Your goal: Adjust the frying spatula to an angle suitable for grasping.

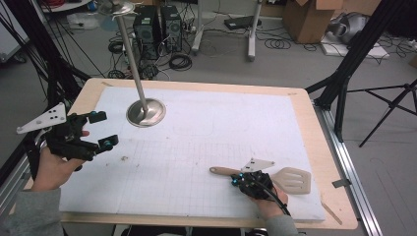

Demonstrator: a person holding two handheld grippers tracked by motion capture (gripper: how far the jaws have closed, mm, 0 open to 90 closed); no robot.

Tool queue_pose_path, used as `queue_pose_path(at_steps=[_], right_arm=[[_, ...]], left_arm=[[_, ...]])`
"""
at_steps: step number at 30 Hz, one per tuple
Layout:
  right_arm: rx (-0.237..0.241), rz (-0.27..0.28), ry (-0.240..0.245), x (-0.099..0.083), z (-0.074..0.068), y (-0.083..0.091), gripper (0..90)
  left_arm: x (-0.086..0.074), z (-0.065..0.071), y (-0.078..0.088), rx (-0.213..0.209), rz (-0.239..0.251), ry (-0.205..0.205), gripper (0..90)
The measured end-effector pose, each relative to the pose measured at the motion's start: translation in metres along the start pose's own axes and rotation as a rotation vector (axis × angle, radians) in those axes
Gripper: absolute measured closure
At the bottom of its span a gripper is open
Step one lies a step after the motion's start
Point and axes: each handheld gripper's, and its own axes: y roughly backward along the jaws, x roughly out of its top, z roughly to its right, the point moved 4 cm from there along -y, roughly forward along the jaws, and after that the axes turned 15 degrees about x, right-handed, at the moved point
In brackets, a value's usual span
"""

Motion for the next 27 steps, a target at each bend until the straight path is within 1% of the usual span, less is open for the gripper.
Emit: queue_pose_path(at_steps=[5, 9, 12, 18, 20, 27], right_arm=[[-0.017, -0.001, 0.001, 0.004, 0.002, -0.004, 90.0], [-0.04, 0.019, 0.003, 0.01, 0.006, -0.007, 90.0], [-0.056, 0.027, -0.007, 0.014, 0.009, -0.008, 90.0], [-0.069, 0.011, -0.004, 0.019, 0.013, -0.016, 90.0], [-0.081, 0.008, -0.001, 0.021, 0.015, -0.018, 90.0], [-0.106, 0.027, -0.051, 0.03, 0.028, -0.025, 90.0]], left_arm=[[-0.001, -0.001, 0.003, 0.009, -0.001, 0.002, 1.8], [-0.002, -0.001, 0.006, 0.017, -0.004, 0.0, 1.8], [-0.002, -0.001, 0.008, 0.023, -0.003, -0.001, 1.8], [-0.004, -0.002, 0.012, 0.035, -0.006, 0.001, 1.8], [-0.005, -0.002, 0.014, 0.039, -0.008, -0.002, 1.8], [-0.006, -0.004, 0.021, 0.055, -0.006, 0.003, 1.8]])
